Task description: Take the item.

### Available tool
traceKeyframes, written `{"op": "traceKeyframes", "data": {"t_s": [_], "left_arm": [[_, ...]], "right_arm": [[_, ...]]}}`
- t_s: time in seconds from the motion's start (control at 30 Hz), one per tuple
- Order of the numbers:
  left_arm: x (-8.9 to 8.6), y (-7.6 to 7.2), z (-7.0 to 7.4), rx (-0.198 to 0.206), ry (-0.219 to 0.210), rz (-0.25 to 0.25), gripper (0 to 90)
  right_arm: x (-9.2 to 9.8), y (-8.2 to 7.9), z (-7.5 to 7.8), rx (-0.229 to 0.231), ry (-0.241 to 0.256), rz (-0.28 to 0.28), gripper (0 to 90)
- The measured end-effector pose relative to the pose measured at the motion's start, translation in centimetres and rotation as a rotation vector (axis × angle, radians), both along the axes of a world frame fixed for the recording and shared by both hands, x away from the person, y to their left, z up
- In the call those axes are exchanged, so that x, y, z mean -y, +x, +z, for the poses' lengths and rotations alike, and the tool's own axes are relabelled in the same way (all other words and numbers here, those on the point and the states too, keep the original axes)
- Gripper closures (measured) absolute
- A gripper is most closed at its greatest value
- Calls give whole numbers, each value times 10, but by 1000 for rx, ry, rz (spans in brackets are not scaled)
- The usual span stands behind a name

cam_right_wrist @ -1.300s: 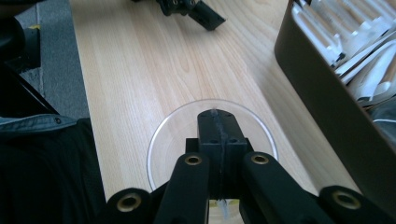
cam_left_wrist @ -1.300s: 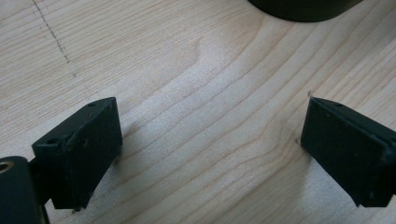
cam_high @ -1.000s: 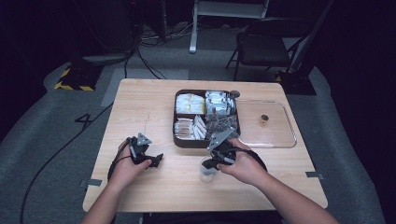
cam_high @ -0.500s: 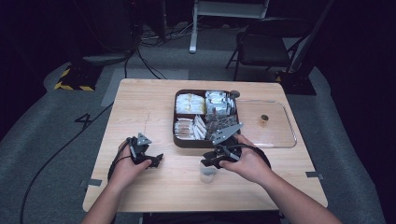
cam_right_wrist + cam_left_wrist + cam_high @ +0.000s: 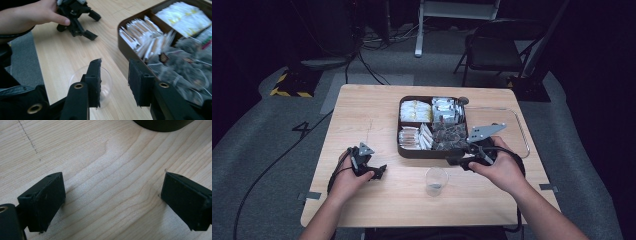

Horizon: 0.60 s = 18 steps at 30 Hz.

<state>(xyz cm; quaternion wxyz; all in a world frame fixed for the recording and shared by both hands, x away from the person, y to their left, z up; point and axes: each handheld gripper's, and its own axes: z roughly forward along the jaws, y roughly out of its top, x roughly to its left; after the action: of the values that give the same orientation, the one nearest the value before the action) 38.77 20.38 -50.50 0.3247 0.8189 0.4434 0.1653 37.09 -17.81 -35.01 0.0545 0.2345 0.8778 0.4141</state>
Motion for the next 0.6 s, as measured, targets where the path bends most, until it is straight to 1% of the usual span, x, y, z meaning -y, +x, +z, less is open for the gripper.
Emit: {"op": "traceKeyframes", "data": {"t_s": [0.03,0.07,0.1,0.13,0.2,0.23,0.3,0.37,0.4,0.47,0.5,0.53,0.6], "left_arm": [[0,0,0,-3,-1,1,60],[0,0,0,-3,-1,1,61],[0,-1,0,-2,-1,0,62],[0,-2,0,-2,-6,5,63],[-1,-3,0,-3,-3,1,64],[-2,-5,0,1,-6,3,66],[-3,-7,0,-4,-5,5,68],[-5,-10,0,-4,-5,7,68],[-6,-10,0,0,2,5,68],[-6,-12,0,0,-10,14,69],[-6,-12,0,0,-10,14,69],[-8,-13,0,-1,-6,13,69],[-9,-14,0,0,-5,11,69]], "right_arm": [[4,0,0,7,-2,-13,610],[4,0,0,7,-2,-13,610],[12,0,-1,17,-12,-40,599],[15,0,-2,16,-16,-53,592],[19,0,-2,18,-17,-63,586],[26,0,-3,24,-24,-85,576],[33,1,-4,35,-32,-105,565],[40,2,-6,39,-29,-127,545],[43,2,-7,45,-31,-138,542],[50,2,-10,54,-39,-158,533],[50,2,-10,54,-39,-158,533],[58,2,-13,57,-42,-179,520],[66,3,-17,57,-42,-202,506]]}}
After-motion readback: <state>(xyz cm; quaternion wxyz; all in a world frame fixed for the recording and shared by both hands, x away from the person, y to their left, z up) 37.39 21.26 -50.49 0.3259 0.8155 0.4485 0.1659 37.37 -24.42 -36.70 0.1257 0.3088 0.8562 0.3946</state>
